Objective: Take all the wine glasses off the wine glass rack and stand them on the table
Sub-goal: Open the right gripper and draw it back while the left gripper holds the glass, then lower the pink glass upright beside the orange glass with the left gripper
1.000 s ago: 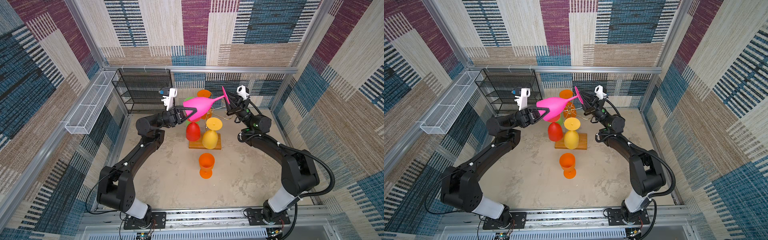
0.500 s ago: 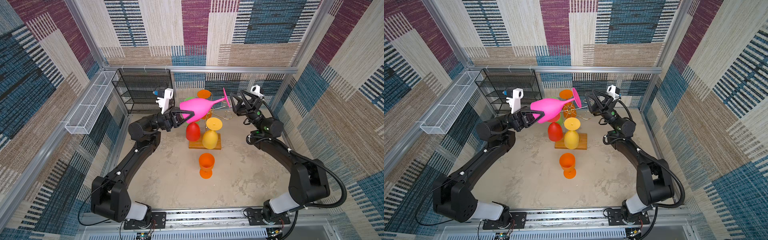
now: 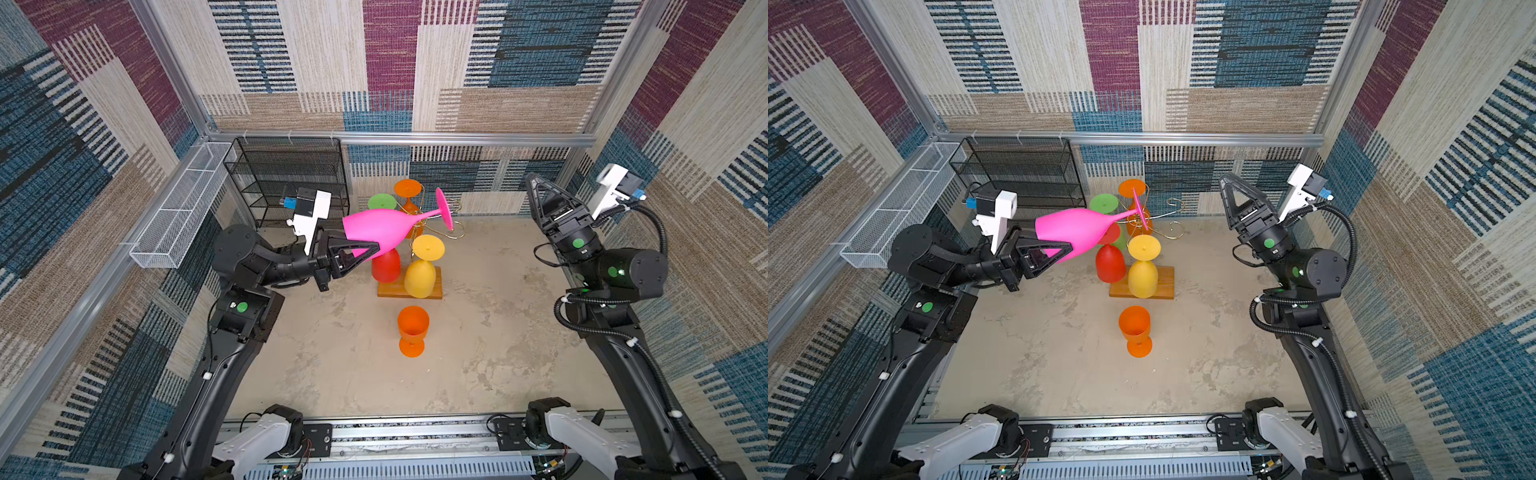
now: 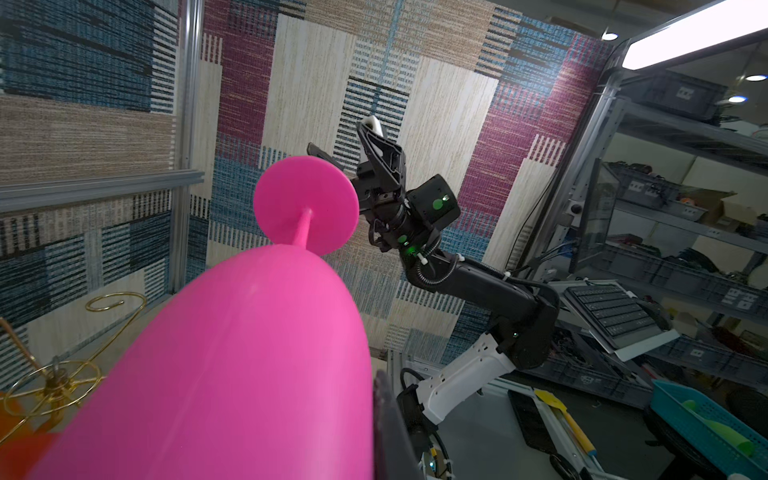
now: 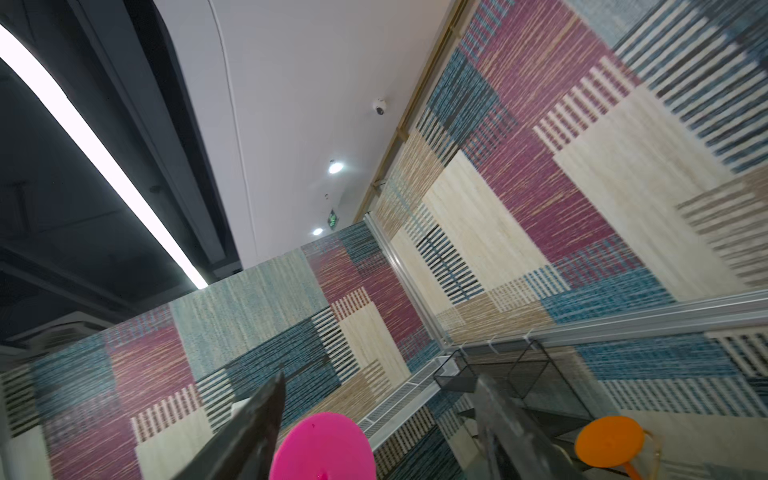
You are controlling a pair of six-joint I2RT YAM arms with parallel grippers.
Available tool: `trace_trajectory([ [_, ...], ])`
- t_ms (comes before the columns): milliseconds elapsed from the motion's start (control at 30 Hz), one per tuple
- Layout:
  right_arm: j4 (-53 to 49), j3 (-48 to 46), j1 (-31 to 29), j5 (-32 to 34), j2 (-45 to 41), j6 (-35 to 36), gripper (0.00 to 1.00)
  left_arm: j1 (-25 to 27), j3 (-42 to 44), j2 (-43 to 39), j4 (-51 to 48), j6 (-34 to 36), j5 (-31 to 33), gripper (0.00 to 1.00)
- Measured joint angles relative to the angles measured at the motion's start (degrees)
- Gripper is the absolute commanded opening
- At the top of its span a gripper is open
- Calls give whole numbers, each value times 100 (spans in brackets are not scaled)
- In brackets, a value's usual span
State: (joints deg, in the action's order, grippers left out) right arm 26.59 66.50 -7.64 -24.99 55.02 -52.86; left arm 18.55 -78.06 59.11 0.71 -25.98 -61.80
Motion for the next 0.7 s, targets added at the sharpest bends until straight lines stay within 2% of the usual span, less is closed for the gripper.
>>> trace_trajectory([
  [133, -1102, -33, 0, 927, -367, 960, 73, 11, -317, -278, -1491, 903, 361, 0],
  [267, -1864, -155, 0, 1655, -546, 1419, 73, 98, -407, -352, -2411, 1412, 470, 0],
  [367, -2214, -164, 0, 2050, -590, 1624, 73, 352, -411, -321, -3036, 1764, 680, 0],
  [567, -2590, -247, 0, 2479, -577, 1849, 73, 1703, -649, -17, -4100, 2583, 1582, 0],
  [700, -2721, -251, 0, 2717, -494, 1965, 73, 2671, -1147, 673, -4725, 3222, 2640, 0],
])
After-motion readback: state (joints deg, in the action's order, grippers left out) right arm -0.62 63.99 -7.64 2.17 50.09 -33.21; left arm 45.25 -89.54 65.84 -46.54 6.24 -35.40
